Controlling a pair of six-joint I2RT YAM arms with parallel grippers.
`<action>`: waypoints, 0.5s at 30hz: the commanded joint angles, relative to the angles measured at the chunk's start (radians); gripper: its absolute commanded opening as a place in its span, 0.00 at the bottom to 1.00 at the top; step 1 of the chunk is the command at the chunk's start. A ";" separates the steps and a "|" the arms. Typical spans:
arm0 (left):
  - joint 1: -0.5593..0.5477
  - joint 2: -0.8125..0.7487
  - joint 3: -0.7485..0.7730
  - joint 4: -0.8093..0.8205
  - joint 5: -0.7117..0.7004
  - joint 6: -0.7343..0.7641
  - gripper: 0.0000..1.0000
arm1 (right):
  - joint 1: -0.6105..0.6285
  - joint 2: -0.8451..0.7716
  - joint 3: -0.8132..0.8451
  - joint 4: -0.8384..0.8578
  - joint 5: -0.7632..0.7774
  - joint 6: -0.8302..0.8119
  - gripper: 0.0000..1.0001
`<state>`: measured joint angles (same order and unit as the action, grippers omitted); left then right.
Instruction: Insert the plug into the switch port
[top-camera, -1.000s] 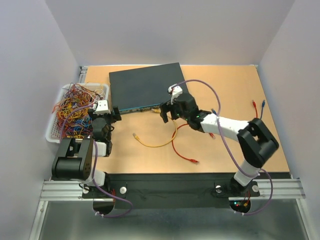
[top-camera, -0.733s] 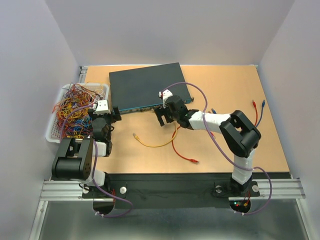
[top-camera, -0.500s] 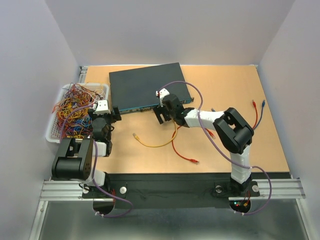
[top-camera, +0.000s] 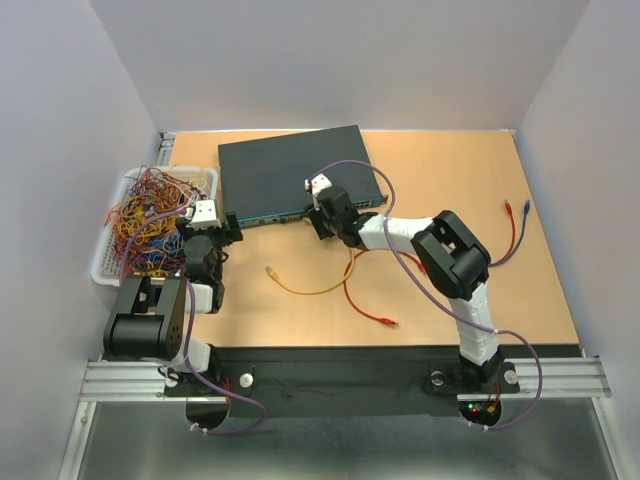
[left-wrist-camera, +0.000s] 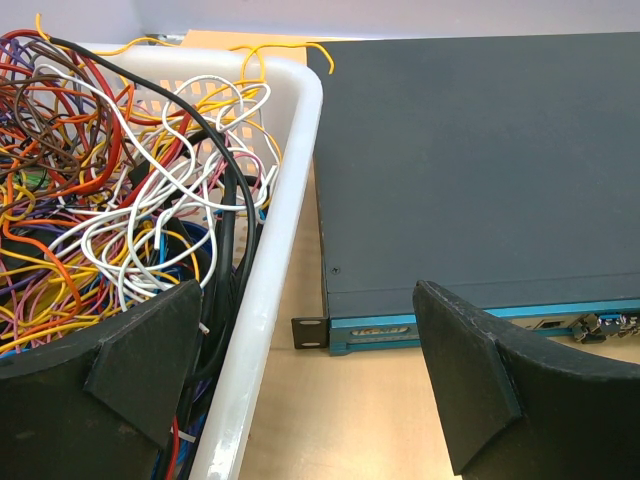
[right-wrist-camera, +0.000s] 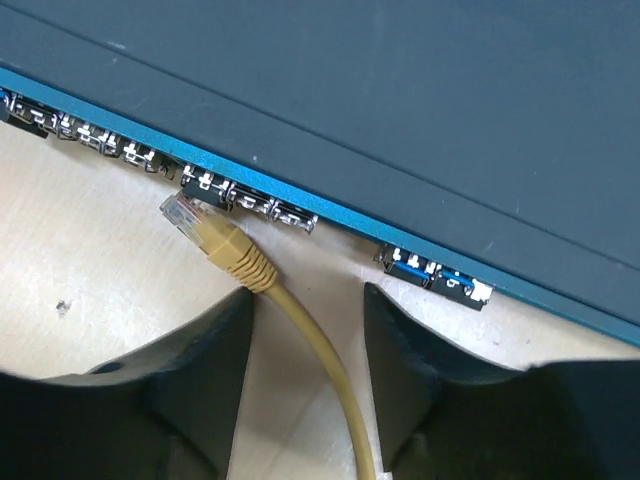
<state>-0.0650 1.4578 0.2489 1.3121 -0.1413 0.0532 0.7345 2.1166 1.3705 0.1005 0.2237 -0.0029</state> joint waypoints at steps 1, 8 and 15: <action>0.011 -0.001 -0.003 0.223 -0.026 0.013 0.99 | 0.008 0.031 0.019 0.008 0.006 -0.002 0.45; 0.011 -0.073 0.061 0.053 -0.141 -0.030 0.99 | 0.009 0.016 -0.056 0.021 -0.085 0.030 0.08; -0.019 -0.183 0.119 -0.168 -0.145 0.063 0.99 | 0.009 -0.107 -0.183 0.077 -0.118 0.060 0.01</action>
<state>-0.0635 1.3460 0.3191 1.2026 -0.2535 0.0483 0.7349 2.0708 1.2579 0.1936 0.1383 0.0238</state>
